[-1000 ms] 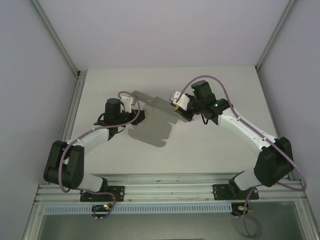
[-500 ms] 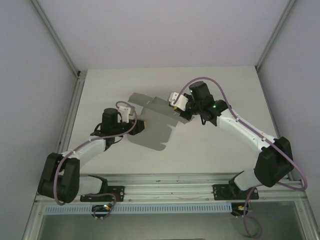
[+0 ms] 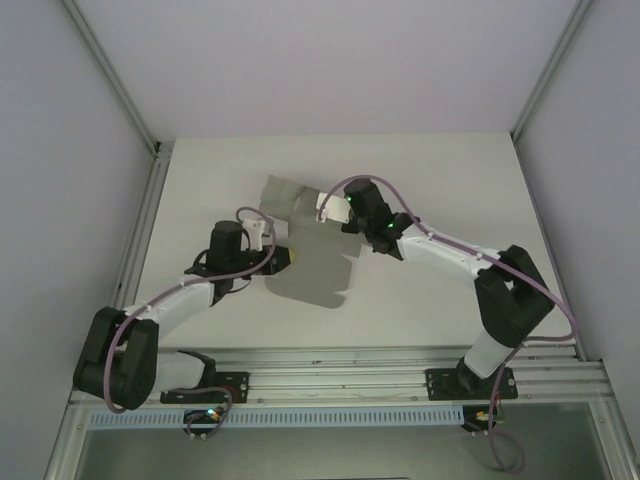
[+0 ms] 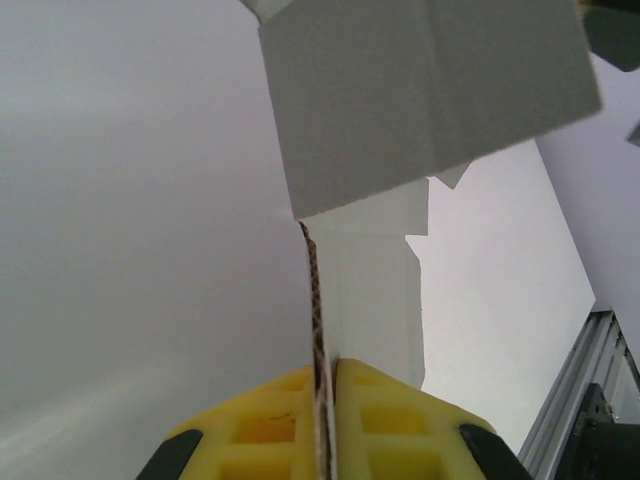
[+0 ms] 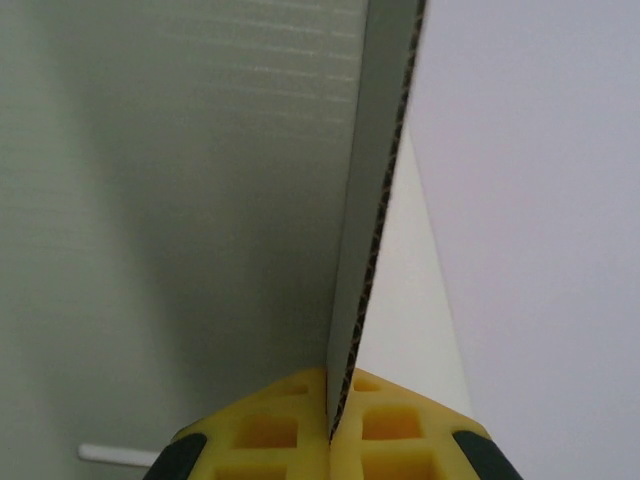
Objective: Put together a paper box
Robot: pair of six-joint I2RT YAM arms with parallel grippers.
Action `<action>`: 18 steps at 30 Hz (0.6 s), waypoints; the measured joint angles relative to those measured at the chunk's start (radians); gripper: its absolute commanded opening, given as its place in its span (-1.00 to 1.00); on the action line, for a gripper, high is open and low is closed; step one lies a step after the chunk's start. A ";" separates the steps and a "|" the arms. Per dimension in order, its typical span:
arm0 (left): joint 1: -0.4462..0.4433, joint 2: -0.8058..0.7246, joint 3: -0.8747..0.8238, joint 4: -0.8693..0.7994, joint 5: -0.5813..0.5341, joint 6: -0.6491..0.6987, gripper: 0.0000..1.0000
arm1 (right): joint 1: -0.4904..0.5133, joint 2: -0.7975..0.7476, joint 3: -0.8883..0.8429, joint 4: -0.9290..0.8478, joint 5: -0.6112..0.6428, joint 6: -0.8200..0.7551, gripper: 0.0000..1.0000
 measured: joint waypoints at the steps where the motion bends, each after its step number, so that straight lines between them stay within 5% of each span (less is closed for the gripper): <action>1: -0.009 0.005 0.000 -0.009 -0.016 -0.011 -1.00 | 0.007 0.013 -0.016 0.029 0.018 -0.019 -1.00; 9: -0.020 0.152 -0.039 0.069 -0.129 -0.125 -1.00 | 0.075 0.041 -0.080 0.103 0.018 -0.066 -1.00; 18: -0.021 0.341 -0.042 0.288 -0.123 -0.242 -1.00 | 0.098 0.035 -0.082 0.066 -0.019 -0.066 -1.00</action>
